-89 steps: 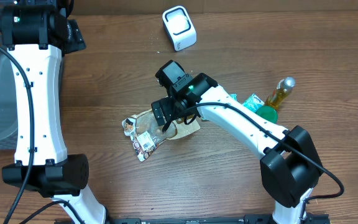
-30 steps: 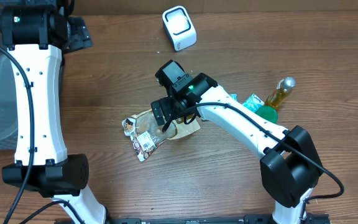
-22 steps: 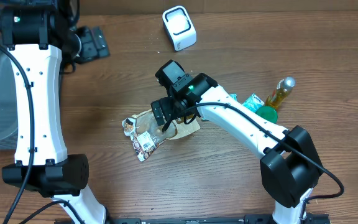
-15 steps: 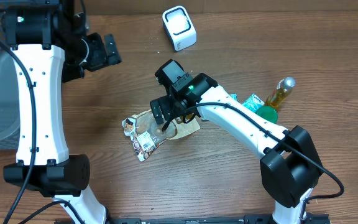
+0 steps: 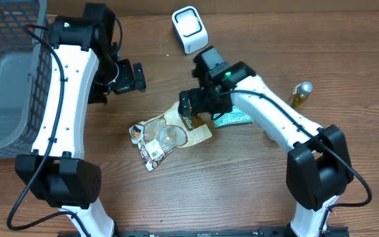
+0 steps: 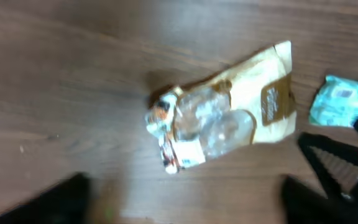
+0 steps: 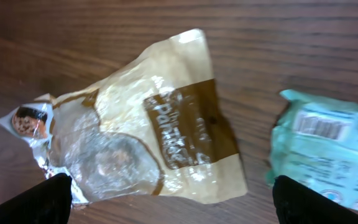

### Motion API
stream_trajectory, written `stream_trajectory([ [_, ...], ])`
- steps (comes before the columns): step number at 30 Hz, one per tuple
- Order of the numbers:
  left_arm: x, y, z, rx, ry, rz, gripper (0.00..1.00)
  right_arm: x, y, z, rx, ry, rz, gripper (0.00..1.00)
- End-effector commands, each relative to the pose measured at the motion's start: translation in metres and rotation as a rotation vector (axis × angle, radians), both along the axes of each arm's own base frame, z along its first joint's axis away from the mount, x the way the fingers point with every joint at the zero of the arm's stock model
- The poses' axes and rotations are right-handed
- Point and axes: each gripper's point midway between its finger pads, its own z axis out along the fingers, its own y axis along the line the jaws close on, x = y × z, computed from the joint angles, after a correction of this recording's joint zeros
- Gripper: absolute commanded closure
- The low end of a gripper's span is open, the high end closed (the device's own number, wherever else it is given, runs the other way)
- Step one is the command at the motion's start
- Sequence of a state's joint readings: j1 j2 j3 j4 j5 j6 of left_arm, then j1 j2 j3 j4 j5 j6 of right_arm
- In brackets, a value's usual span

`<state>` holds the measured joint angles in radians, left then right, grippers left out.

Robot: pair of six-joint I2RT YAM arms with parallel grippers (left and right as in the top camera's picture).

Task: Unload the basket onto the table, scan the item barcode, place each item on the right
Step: 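Bring the left gripper down onto the snack bag's left edge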

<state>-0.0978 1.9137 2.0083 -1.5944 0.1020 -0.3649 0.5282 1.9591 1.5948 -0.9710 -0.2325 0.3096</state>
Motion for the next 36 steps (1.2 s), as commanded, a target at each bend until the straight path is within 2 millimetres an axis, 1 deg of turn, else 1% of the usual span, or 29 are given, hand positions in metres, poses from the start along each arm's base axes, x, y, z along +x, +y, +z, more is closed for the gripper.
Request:
stream_trajectory([
  [1,0.002,0.004,-0.007,0.028,-0.001,0.022,0.76,0.005,-0.003,0.011,0.032,-0.009,-0.017,0.01],
  [2,-0.002,0.003,-0.011,0.026,0.022,0.038,0.96,0.005,-0.006,0.011,0.031,-0.006,-0.022,0.01],
  [4,-0.013,0.001,-0.023,0.035,0.078,0.045,0.96,0.005,-0.008,0.01,0.027,0.0,-0.026,0.01],
  [7,-0.028,-0.007,-0.051,0.049,0.154,0.018,0.96,0.004,-0.009,0.009,0.023,0.006,-0.022,0.01],
  [10,-0.039,-0.018,-0.08,0.056,0.194,-0.018,0.95,0.002,-0.008,0.006,0.022,0.007,-0.017,0.01],
  [12,-0.045,-0.022,-0.097,0.061,0.212,-0.035,0.96,0.0,-0.007,0.003,0.021,0.009,-0.012,0.04],
  [15,-0.052,-0.024,-0.117,0.065,0.231,-0.044,0.96,-0.003,-0.006,-0.002,0.029,0.024,-0.007,0.05],
  [19,-0.057,-0.022,-0.132,0.067,0.238,-0.043,0.96,-0.01,0.007,-0.001,0.096,0.036,0.067,0.05],
  [21,-0.057,-0.022,-0.138,0.066,0.234,-0.043,0.96,-0.012,0.01,-0.004,0.106,0.037,0.076,0.05],
  [26,-0.059,-0.022,-0.15,0.066,0.231,-0.044,0.96,-0.017,0.014,-0.019,0.11,0.036,0.086,0.05],
  [28,-0.062,-0.022,-0.156,0.066,0.237,-0.044,0.96,-0.02,0.018,-0.025,0.127,0.034,0.098,0.06],
  [31,-0.066,-0.021,-0.163,0.069,0.243,-0.045,0.96,-0.024,0.027,-0.035,0.151,0.02,0.119,0.11],
  [35,-0.068,-0.02,-0.169,0.071,0.241,-0.045,0.96,-0.026,0.039,-0.045,0.17,-0.015,0.146,0.14],
  [36,-0.068,-0.02,-0.171,0.071,0.239,-0.045,0.96,-0.026,0.042,-0.046,0.175,-0.025,0.152,0.16],
])
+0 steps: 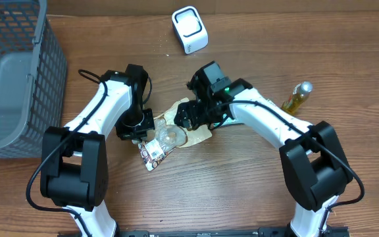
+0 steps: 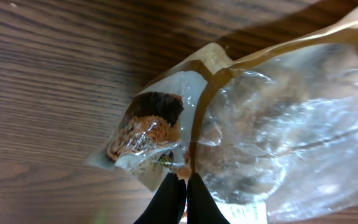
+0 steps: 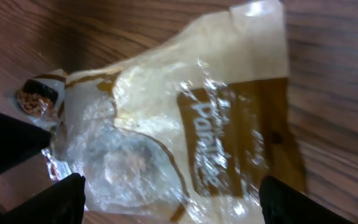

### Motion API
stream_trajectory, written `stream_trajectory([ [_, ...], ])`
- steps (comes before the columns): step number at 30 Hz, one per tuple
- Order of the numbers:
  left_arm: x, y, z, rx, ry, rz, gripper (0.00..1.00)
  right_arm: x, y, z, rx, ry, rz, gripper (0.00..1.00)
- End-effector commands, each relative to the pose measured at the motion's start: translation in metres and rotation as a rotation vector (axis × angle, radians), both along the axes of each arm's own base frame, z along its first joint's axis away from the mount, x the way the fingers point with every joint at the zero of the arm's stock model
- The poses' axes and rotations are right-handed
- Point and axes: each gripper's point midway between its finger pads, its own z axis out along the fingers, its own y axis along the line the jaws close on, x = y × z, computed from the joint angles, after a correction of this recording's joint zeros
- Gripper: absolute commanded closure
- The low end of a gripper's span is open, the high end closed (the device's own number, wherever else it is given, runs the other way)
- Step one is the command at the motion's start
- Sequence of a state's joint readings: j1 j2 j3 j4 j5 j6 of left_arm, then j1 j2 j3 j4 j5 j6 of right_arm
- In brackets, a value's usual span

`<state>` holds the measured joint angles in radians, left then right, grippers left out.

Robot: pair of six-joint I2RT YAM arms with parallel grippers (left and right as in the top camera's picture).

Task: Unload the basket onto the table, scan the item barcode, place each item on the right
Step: 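Bring the left gripper down onto the snack bag's left edge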

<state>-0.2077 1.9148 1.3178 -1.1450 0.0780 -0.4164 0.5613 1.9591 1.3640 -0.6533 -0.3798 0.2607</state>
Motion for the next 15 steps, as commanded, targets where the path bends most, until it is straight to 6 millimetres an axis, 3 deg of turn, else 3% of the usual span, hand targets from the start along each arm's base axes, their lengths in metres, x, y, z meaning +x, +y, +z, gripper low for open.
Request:
stream_trajectory([
  [1,-0.002,0.003,-0.005,0.008,-0.004,0.013,0.96,-0.006,0.011,-0.006,0.023,-0.012,0.031,0.2],
  [15,-0.006,0.004,-0.023,0.005,-0.02,0.013,0.95,0.015,0.012,-0.037,-0.036,-0.08,0.001,0.19],
])
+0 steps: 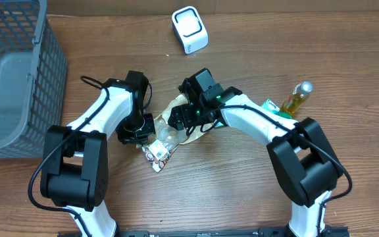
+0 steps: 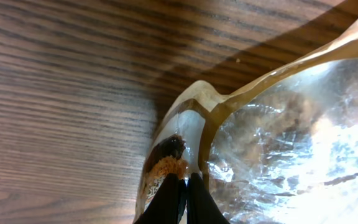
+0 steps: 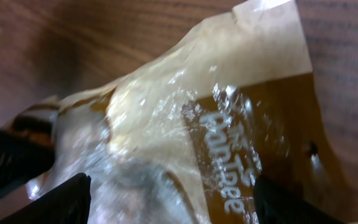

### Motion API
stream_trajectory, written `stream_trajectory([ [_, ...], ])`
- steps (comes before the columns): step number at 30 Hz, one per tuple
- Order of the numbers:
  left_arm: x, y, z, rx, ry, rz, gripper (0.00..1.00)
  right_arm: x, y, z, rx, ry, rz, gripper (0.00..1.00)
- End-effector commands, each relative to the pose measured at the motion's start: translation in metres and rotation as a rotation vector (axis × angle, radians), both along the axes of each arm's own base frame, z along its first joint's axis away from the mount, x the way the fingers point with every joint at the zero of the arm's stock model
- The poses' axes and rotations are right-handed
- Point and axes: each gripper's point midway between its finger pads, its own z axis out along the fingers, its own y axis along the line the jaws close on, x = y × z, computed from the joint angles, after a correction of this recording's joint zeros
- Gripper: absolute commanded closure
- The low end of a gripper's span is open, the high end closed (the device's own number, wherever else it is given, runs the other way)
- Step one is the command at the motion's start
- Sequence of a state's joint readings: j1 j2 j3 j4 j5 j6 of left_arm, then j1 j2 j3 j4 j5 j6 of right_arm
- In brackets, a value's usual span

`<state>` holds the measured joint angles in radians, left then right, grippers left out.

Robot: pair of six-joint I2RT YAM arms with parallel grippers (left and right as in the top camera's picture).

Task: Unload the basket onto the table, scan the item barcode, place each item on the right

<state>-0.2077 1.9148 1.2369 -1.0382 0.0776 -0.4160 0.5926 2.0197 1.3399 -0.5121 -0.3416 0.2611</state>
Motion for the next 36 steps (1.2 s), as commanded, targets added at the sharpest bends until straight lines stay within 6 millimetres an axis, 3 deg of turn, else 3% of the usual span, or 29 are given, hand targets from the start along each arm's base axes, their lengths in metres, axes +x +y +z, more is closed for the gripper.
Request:
stream_trajectory([
  [1,-0.003,0.003,-0.003,0.009,0.0,0.014,0.96,0.008,-0.002,-0.013,-0.029,-0.025,-0.016,0.19],
  [5,0.0,0.003,-0.004,0.006,-0.01,0.014,0.96,0.016,0.005,-0.006,0.006,-0.061,-0.013,0.16],
  [11,0.0,0.002,-0.002,-0.008,-0.009,-0.04,0.96,0.009,0.015,0.016,0.053,-0.015,0.019,0.07],
  [16,0.011,-0.002,0.017,-0.018,-0.023,-0.027,0.96,0.013,0.016,0.03,0.064,-0.039,0.021,0.07],
  [22,0.019,-0.029,0.044,-0.159,-0.009,0.033,0.96,0.017,0.01,0.027,0.027,-0.059,0.0,0.07],
  [36,-0.003,-0.047,0.026,-0.15,0.037,-0.005,0.96,0.023,0.006,0.023,-0.001,-0.078,-0.021,0.07],
])
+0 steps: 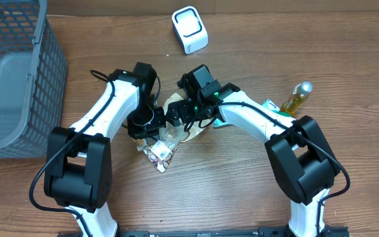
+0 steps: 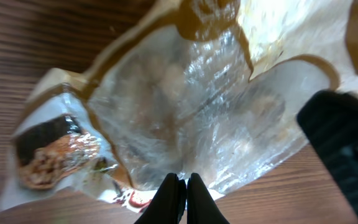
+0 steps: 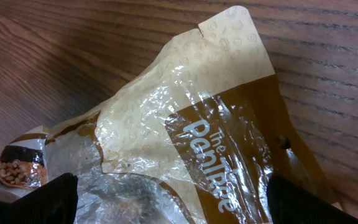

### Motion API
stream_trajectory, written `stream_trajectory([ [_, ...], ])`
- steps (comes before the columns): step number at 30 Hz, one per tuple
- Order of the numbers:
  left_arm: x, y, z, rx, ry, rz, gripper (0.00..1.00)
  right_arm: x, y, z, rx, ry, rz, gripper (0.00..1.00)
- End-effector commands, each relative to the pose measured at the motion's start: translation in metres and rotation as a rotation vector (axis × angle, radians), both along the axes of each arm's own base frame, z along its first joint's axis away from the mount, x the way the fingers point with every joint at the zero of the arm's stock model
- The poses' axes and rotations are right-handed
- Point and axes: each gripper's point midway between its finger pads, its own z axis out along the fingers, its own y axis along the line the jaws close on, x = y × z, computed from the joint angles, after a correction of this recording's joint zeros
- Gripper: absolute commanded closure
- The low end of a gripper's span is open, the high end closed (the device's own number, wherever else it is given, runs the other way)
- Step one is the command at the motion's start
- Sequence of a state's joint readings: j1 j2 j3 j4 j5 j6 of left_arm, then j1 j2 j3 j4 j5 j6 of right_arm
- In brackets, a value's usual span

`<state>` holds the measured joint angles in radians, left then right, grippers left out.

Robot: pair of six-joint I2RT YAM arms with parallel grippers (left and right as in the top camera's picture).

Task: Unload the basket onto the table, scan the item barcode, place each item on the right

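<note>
The snack bag (image 1: 165,137), clear film with tan and brown print, lies on the wooden table between both arms. In the left wrist view the bag (image 2: 185,99) fills the frame, and my left gripper (image 2: 183,185) is shut on its lower clear edge. In the right wrist view my right gripper (image 3: 188,202) is open, its fingers wide apart on either side of the bag (image 3: 191,124) at its brown printed end. The white scanner (image 1: 189,29) stands at the back of the table, apart from both grippers.
A grey wire basket (image 1: 12,72) takes up the left side. A small bottle (image 1: 299,94) stands at the right, with a teal packet (image 1: 275,107) partly hidden by the right arm beside it. A black finger of the right gripper (image 2: 347,143) shows in the left wrist view.
My left gripper has shifted right along the bag, from the corner with the brown picture to the clear middle edge. The bag's lower end has swung slightly right. My right gripper stays open over it.
My left gripper was open and up near the basket, and my right gripper hung open over the bag and teal packet. Then the left gripper was down and shut at the bag's picture corner. The right gripper came closer, and now both are at the bag.
</note>
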<state>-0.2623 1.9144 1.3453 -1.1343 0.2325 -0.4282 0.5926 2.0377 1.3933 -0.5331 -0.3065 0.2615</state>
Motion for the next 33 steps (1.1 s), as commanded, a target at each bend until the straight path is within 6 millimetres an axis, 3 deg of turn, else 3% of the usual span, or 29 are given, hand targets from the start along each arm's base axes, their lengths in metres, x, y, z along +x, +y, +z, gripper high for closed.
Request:
stream_trajectory([
  [1,-0.005,0.0,-0.004,0.009,0.008,0.013,0.96,0.01,0.004,0.016,0.015,-0.045,-0.005,0.07],
  [13,0.021,0.019,-0.013,0.124,-0.115,0.003,0.96,-0.028,-0.016,-0.005,-0.086,0.119,-0.018,0.07],
  [19,0.035,0.023,-0.013,0.137,-0.171,0.004,0.96,-0.061,-0.01,-0.011,-0.059,0.276,-0.04,0.08],
  [22,0.048,0.03,-0.001,0.151,-0.199,0.025,0.96,-0.079,0.001,-0.008,-0.031,0.327,0.002,0.16],
  [26,0.065,0.033,0.034,0.093,-0.21,0.075,0.96,-0.091,0.011,-0.008,-0.037,0.326,0.041,0.19],
  [30,0.069,0.041,0.059,0.075,-0.202,0.11,0.9,-0.082,0.017,0.001,-0.017,0.297,0.042,0.18],
  [33,0.061,0.058,0.058,0.14,-0.168,0.121,0.94,-0.069,0.018,0.016,-0.002,0.281,0.027,0.17],
])
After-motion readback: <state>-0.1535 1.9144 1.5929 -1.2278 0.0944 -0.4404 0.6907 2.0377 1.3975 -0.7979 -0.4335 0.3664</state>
